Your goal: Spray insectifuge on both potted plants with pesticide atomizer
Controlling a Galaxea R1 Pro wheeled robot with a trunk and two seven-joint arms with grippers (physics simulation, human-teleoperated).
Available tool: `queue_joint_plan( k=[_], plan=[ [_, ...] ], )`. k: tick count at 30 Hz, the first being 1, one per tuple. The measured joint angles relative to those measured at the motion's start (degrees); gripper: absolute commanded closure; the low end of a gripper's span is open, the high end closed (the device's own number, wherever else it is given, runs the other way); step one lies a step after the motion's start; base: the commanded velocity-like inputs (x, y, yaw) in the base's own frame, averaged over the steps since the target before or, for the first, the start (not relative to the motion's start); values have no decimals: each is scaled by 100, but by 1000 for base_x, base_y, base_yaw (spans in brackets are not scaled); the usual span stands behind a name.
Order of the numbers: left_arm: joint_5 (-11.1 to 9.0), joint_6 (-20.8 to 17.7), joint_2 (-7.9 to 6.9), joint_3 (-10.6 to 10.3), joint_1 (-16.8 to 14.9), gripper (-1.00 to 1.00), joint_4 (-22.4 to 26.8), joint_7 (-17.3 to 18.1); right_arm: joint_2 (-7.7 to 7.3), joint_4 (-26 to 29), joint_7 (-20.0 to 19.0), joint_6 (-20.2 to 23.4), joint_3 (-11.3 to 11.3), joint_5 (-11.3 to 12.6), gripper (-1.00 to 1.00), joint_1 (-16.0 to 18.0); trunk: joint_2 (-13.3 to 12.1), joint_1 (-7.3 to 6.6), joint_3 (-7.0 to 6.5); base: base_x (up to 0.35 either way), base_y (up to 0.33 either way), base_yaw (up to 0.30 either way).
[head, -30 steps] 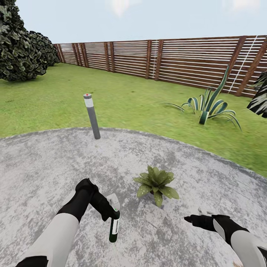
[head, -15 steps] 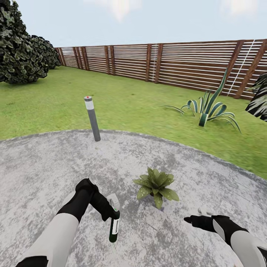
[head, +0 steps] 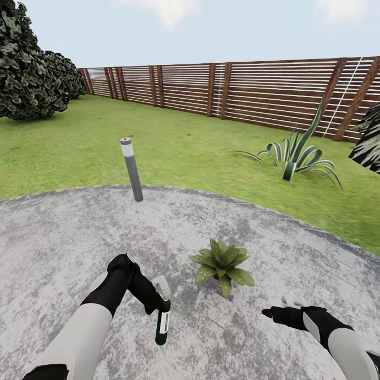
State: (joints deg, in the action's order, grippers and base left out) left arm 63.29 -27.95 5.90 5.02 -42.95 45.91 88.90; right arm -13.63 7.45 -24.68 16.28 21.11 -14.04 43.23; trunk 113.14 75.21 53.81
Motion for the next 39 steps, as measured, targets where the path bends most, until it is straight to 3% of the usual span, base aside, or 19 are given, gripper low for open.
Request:
queue_joint_plan(
  k=[15,18,22,27,31,33,36,39],
  plan=[
    [22,-26,-14,9,0,100,0,24,15,69,-4,-2,-38,-59,-100,0,0,0,0,0,0,0],
    [14,-12,-179,37,0,100,0,13,2,137,-14,0,-46,-74,-100,0,0,0,0,0,0,0],
    [-1,161,-306,47,0,100,0,8,-28,1258,5,7,-44,-67,-100,9,0,0,-1,0,0,0],
    [-3,992,-325,74,0,100,-2,15,-40,3033,-6,117,-31,-103,-100,8,0,0,-1,0,0,0],
    [0,1480,-327,341,5,100,-7,18,-37,4067,-55,653,-29,-494,-100,10,0,0,0,0,0,0],
    [6,1805,-331,508,39,100,-9,19,-31,4288,-402,841,-191,-646,-100,8,0,0,0,0,0,0],
    [16,2320,-335,821,115,100,-10,28,-37,4568,-1646,952,-952,-753,-100,6,0,0,0,0,0,0],
    [20,2483,-335,1041,135,100,-9,38,-37,4700,-2503,970,-1273,-787,-100,6,0,0,0,0,0,0]
  ],
)
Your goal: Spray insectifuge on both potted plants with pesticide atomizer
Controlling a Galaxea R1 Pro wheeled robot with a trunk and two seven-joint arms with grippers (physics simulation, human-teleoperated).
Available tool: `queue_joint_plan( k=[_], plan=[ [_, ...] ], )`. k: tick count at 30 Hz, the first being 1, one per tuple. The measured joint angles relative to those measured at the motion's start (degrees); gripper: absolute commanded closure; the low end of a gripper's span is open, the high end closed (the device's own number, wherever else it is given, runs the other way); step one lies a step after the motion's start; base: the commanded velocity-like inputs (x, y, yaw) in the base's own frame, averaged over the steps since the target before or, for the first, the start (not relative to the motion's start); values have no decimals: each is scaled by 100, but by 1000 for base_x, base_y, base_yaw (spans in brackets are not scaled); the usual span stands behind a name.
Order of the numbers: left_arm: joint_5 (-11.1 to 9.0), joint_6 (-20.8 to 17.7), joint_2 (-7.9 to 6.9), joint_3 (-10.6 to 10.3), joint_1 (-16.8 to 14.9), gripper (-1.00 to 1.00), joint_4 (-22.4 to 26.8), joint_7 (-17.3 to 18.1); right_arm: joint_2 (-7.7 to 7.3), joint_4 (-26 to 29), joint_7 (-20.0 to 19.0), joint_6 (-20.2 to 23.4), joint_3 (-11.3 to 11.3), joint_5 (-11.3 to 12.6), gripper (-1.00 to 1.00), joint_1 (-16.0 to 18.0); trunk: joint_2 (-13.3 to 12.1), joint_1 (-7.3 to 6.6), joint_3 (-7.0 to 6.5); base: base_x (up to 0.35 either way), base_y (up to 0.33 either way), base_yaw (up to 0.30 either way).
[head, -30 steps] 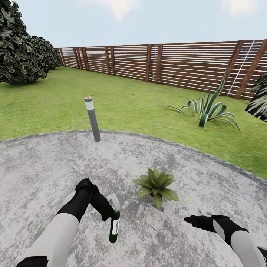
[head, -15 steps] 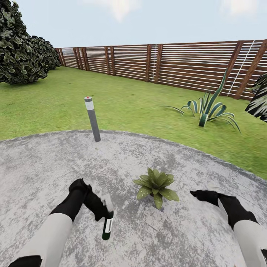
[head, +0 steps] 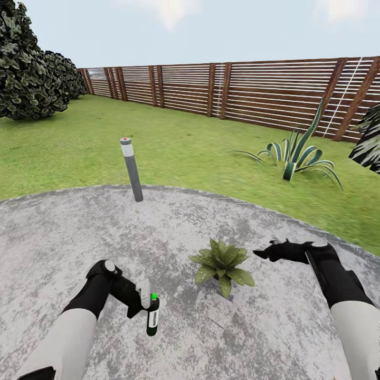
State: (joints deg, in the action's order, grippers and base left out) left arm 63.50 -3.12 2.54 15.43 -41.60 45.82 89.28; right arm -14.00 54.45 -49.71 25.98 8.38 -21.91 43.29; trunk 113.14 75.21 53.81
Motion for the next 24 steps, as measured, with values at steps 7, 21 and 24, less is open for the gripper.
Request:
queue_joint_plan(
  k=[7,21,24],
  plan=[
    [2,65,14,86,7,100,-6,-8,13,44,-1944,-24,-151,-13,-100,28,0,0,0,0,0,0],
    [-8,734,60,76,7,100,-455,-10,68,336,-2233,-26,-943,-257,-100,341,0,0,0,0,0,0],
    [-8,733,57,92,7,100,-448,-10,67,345,-2234,-25,-1038,-384,100,342,0,0,0,0,0,0]
  ],
)
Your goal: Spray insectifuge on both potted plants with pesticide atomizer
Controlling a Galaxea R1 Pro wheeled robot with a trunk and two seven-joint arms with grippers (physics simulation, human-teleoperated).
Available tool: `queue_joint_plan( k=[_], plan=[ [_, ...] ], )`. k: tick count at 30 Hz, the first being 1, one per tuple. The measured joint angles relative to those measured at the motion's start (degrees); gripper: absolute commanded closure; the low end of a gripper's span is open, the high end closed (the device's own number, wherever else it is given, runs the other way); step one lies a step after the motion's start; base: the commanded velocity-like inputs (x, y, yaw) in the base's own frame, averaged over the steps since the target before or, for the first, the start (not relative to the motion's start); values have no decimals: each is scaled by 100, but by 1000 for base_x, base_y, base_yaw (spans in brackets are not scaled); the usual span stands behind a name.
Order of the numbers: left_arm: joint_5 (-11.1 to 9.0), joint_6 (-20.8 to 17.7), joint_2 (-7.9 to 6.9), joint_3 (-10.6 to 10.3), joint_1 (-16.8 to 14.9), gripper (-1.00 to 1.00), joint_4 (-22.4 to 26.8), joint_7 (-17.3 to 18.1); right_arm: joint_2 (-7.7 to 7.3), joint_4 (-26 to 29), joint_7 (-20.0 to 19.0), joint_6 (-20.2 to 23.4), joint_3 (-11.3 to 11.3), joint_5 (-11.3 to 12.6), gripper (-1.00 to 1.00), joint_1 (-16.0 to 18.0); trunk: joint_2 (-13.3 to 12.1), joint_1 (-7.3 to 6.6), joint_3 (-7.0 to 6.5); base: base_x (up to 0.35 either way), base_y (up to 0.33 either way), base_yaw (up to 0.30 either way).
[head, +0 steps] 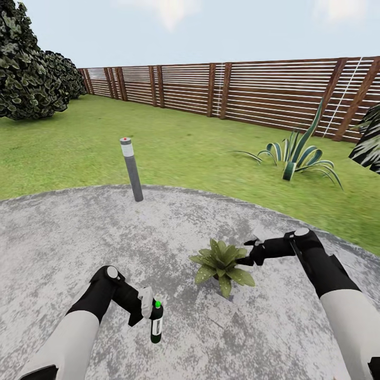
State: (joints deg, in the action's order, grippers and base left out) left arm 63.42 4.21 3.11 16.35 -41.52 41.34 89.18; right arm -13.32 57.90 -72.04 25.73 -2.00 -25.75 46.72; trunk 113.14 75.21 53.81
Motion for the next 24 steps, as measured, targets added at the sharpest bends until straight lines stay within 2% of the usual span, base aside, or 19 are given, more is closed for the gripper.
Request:
queue_joint_plan(
  k=[3,10,12,13,15,19,22,24],
  plan=[
    [-2,-8,-5,11,0,100,8,0,0,2,0,2,-32,-159,100,0,0,0,0,0,0,0],
    [-8,-14,3,-5,-5,100,27,1,33,3,6,-14,-84,-173,100,0,0,0,0,0,0,0],
    [-8,-14,3,-5,-8,100,44,8,295,0,8,-14,-95,-170,100,0,0,0,0,0,0,0],
    [-8,-14,4,-5,-9,100,48,8,487,-2,11,-14,-97,-171,100,0,0,0,0,0,0,0],
    [-8,-14,3,-11,-9,100,49,8,732,-5,19,-15,-103,-176,100,0,0,0,0,0,0,0],
    [-2,-40,23,-13,-21,100,52,12,1062,-13,53,-14,-188,-181,100,0,0,0,0,0,0,0],
    [4,-316,36,-12,-47,100,53,17,1189,-27,60,-15,-217,-187,100,1,0,0,0,0,0,0],
    [5,-452,42,-17,-59,100,53,12,1222,-31,57,-15,-284,-187,100,1,0,0,0,0,0,0]
  ],
)
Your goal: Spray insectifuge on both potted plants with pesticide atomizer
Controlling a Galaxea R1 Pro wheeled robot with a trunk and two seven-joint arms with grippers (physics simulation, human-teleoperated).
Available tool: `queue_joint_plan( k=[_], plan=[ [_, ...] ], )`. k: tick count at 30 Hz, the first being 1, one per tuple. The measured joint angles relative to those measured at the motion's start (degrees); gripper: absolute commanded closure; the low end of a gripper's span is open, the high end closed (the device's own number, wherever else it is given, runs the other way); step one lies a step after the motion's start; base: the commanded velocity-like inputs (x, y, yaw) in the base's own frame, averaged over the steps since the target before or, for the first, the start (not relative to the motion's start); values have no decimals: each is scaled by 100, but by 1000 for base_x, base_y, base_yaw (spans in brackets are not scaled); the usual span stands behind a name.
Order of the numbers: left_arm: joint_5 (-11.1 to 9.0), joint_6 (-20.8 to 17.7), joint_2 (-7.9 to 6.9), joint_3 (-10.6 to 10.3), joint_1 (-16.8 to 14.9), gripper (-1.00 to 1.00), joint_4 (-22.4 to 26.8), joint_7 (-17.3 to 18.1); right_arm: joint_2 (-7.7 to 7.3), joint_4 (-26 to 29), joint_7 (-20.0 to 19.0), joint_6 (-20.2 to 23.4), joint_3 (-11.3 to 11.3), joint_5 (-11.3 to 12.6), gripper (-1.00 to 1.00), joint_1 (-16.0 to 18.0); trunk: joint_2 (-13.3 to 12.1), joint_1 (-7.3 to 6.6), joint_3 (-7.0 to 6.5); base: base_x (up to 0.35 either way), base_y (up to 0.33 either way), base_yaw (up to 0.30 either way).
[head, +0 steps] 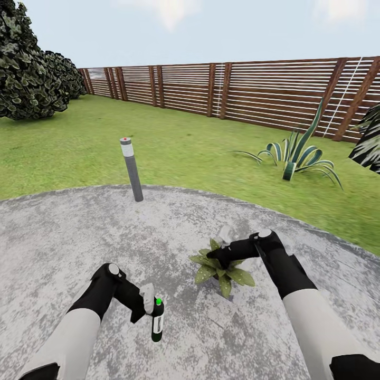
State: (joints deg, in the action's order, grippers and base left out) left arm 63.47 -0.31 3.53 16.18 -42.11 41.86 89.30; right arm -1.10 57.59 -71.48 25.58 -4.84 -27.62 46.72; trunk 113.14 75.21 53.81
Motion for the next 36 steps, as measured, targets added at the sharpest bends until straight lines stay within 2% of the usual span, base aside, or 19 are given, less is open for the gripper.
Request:
queue_joint_plan(
  k=[3,5,12,15,17,19,25,28,36],
  plan=[
    [0,-61,42,-9,-16,100,0,-2,17,-2,-10,0,-362,6,100,0,0,0,0,0,0,0],
    [6,-68,65,-11,-19,100,7,-2,23,-2,-20,0,-523,6,100,0,0,0,0,0,0,0],
    [15,-64,202,-52,-29,100,343,6,59,-3,-47,-1,-662,14,100,0,0,0,0,0,0,0],
    [21,-69,284,-248,-30,100,365,11,61,3,-55,-1,-810,15,100,0,0,0,0,0,0,0],
    [19,-76,316,-531,-30,100,369,12,61,5,-57,0,-1065,19,100,0,0,0,0,0,0,0],
    [18,-81,342,-683,-30,100,371,12,61,6,-62,-1,-1165,33,100,0,0,0,0,0,0,0],
    [23,-93,464,-743,-71,100,382,15,76,6,-67,-1,-1203,48,100,0,0,0,0,0,0,0],
    [23,-213,519,-743,-126,100,382,4,198,7,-58,-2,-1215,61,100,0,0,0,0,0,0,0],
    [13,-347,574,-743,-254,100,387,-22,236,7,-63,-2,-1215,61,100,0,0,0,0,0,0,0]
  ],
)
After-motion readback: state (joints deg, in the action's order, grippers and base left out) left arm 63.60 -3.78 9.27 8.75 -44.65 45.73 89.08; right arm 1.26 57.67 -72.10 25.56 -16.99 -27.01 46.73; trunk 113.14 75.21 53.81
